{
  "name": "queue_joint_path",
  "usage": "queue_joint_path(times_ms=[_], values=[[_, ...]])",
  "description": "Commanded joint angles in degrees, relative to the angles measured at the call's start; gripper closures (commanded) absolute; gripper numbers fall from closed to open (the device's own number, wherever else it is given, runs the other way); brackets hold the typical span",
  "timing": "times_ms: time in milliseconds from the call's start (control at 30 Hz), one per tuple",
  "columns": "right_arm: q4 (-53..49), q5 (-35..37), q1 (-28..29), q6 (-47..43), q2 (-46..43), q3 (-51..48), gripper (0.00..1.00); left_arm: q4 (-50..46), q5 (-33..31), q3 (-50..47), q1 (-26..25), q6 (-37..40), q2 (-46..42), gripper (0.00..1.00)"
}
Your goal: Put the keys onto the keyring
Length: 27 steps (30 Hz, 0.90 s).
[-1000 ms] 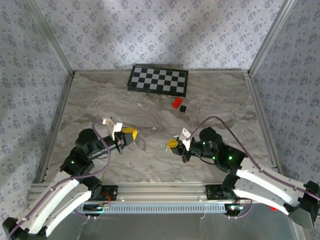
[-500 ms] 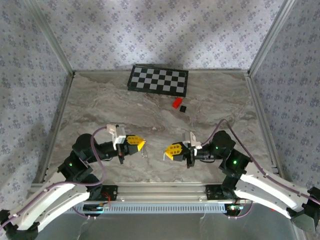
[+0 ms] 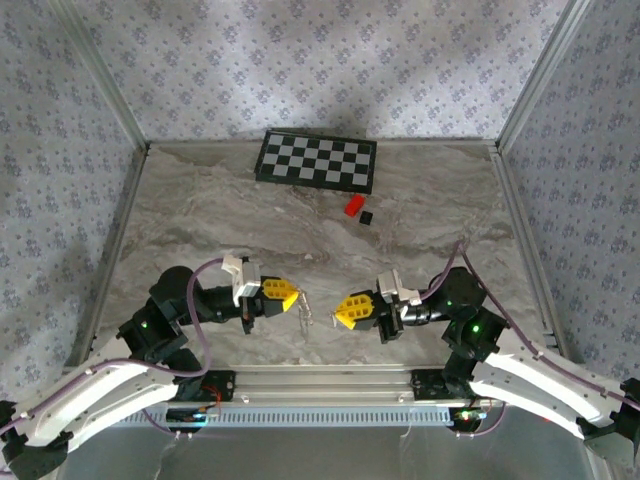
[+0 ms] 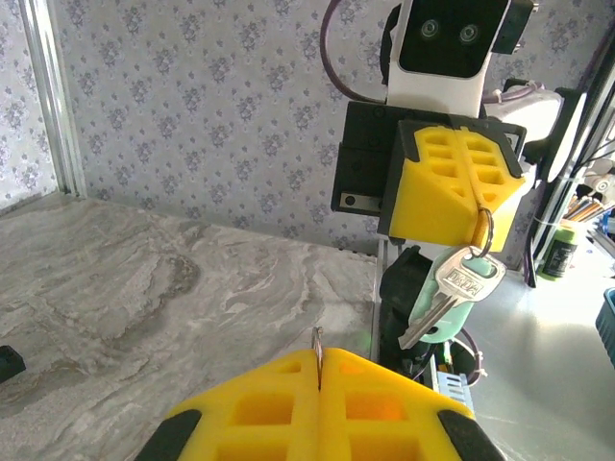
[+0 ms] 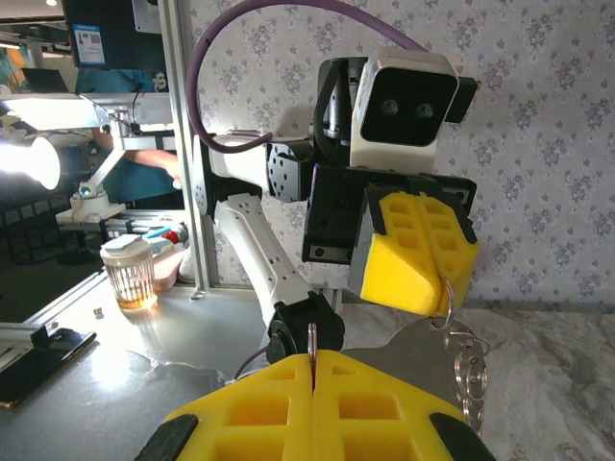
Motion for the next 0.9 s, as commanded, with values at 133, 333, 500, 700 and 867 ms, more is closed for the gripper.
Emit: queue_joint_path(times_ms=[133,333,500,700,867], values=[[-4.4,8.9,0.3,-0.4,-0.9,-1.9,1.0,0.6,-4.5,1.4,-0.4,1.4,-1.4,1.0],[-10.8,26.9,0.3,0.3,0.8,-6.6,1.0,-1.3,-10.9,-0.2,-0.4,1.6,-3.6,1.0],[-7.1,37.7,1.2,5.3,5.9,-12.1,1.0,-3.0,-16.5,-0.8,-0.4,1.6,-5.7,1.0],[-7.5,48.1,4.3,8.5,11.3,-13.8,1.0,-4.2,-22.0,-2.2,-0.4,1.8,-6.2,1.0],[-10.0,51.3,4.7,13.8,15.3,-13.5,1.0,-4.0,-22.7,-2.6,-0.4,2.1,-5.8,1.0]])
